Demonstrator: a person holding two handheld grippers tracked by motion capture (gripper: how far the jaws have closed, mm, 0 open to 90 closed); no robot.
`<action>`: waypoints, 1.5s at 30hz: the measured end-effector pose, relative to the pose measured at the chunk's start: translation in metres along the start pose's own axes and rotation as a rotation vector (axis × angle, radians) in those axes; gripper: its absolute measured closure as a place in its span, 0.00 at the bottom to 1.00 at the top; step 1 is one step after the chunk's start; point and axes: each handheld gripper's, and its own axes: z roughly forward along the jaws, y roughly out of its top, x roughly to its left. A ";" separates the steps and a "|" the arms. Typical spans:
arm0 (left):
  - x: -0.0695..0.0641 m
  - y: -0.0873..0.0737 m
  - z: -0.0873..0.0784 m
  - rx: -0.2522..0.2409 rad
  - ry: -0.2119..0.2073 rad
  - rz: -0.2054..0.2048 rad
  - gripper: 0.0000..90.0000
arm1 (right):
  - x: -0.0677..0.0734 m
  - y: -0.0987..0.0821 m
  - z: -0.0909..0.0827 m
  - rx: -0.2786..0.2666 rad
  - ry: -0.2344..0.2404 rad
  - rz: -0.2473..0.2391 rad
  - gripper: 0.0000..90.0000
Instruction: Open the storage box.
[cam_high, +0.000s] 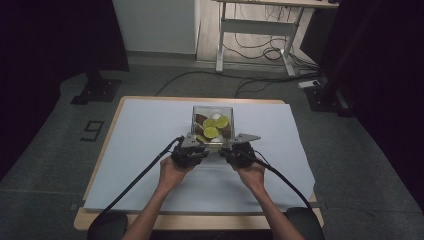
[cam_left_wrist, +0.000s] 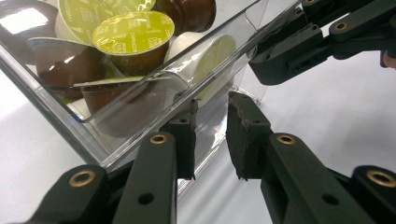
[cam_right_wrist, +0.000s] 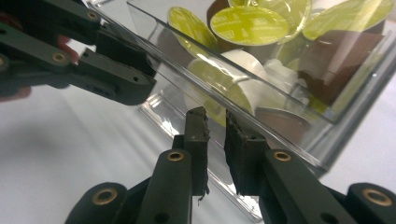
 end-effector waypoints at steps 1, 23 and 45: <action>0.000 0.000 0.000 -0.002 0.002 -0.002 0.81 | 0.001 0.001 0.001 -0.002 0.009 0.000 0.88; -0.011 -0.002 -0.008 -0.008 0.034 0.026 0.85 | 0.010 0.001 -0.004 0.021 0.002 -0.036 0.88; -0.028 -0.013 -0.023 -0.006 0.018 0.036 0.84 | 0.028 -0.007 -0.017 0.046 0.020 -0.092 0.86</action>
